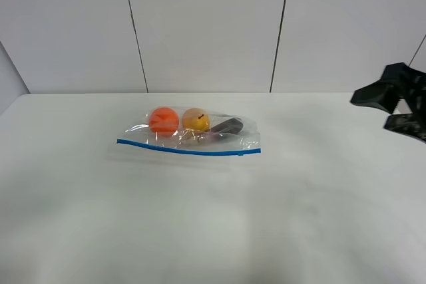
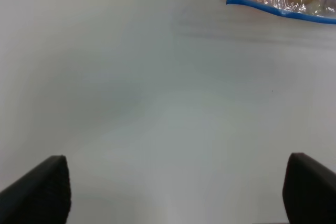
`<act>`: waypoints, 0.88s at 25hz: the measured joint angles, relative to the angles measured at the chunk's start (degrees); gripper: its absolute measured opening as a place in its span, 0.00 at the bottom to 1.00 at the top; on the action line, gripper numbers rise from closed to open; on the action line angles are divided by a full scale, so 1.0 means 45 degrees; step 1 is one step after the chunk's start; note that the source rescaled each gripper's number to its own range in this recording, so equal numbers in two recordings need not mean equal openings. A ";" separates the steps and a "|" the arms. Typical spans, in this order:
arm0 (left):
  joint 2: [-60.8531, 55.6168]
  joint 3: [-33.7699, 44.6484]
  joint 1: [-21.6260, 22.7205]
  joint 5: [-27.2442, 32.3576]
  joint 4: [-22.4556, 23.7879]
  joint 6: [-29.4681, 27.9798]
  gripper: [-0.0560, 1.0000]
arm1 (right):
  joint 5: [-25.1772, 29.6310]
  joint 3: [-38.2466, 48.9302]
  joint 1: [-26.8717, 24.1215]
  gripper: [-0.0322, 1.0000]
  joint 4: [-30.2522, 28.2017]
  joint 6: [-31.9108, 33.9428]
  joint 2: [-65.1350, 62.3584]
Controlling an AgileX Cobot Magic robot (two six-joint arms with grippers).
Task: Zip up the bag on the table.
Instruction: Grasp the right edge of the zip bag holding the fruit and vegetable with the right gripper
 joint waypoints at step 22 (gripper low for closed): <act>0.0000 0.0000 0.0000 0.0000 0.0000 0.0010 1.00 | 0.4714 -0.0149 0.0000 0.93 0.8931 -1.0138 0.8759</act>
